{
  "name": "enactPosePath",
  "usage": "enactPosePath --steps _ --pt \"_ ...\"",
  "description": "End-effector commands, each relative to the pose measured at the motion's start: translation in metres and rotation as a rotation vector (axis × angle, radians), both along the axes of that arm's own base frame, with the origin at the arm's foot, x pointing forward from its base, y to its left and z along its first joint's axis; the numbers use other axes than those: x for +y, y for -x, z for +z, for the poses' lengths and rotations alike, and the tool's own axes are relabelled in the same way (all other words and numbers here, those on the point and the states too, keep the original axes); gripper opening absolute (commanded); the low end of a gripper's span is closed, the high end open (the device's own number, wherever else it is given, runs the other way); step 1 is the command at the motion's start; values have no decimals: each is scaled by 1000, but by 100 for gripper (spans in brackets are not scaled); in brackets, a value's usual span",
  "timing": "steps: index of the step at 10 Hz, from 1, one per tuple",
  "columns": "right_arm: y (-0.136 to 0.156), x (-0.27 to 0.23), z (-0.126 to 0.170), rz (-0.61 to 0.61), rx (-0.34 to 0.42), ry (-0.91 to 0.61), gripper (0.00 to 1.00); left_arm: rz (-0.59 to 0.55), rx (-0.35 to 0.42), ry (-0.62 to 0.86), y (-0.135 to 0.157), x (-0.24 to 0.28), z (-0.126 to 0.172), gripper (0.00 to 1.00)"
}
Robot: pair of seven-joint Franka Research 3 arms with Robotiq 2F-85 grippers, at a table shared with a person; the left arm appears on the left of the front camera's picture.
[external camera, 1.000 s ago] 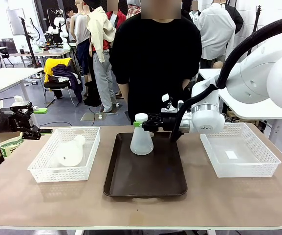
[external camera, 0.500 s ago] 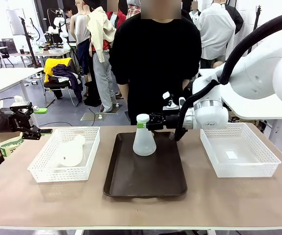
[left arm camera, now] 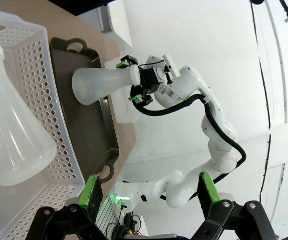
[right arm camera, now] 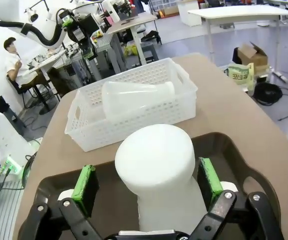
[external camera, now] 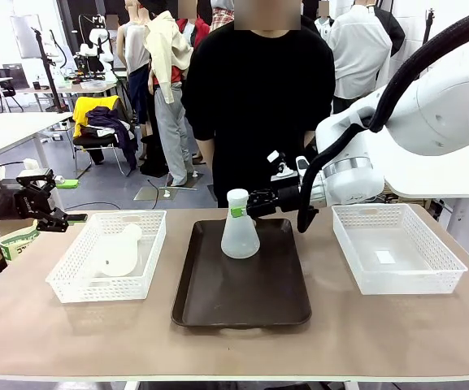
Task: Prepare the laboratory tools.
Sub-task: Place the picked Big flask upright in the Handle tray as instructed by the person, then pick up the Big flask that the person points to.
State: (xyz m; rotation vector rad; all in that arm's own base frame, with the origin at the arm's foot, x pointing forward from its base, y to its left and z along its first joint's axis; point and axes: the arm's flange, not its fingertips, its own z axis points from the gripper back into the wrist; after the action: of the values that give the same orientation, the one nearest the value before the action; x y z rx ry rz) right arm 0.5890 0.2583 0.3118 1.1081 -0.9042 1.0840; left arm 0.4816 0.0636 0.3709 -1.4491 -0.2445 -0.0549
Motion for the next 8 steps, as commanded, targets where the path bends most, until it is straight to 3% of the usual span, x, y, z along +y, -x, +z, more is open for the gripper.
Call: enactPosePath --steps 1,8 --pt "-2 2 -4 -4 -20 -34 100 -1 -2 -8 1 1 1 100" --pt "-2 2 -4 -4 -20 -34 100 -1 -2 -8 1 1 1 100"
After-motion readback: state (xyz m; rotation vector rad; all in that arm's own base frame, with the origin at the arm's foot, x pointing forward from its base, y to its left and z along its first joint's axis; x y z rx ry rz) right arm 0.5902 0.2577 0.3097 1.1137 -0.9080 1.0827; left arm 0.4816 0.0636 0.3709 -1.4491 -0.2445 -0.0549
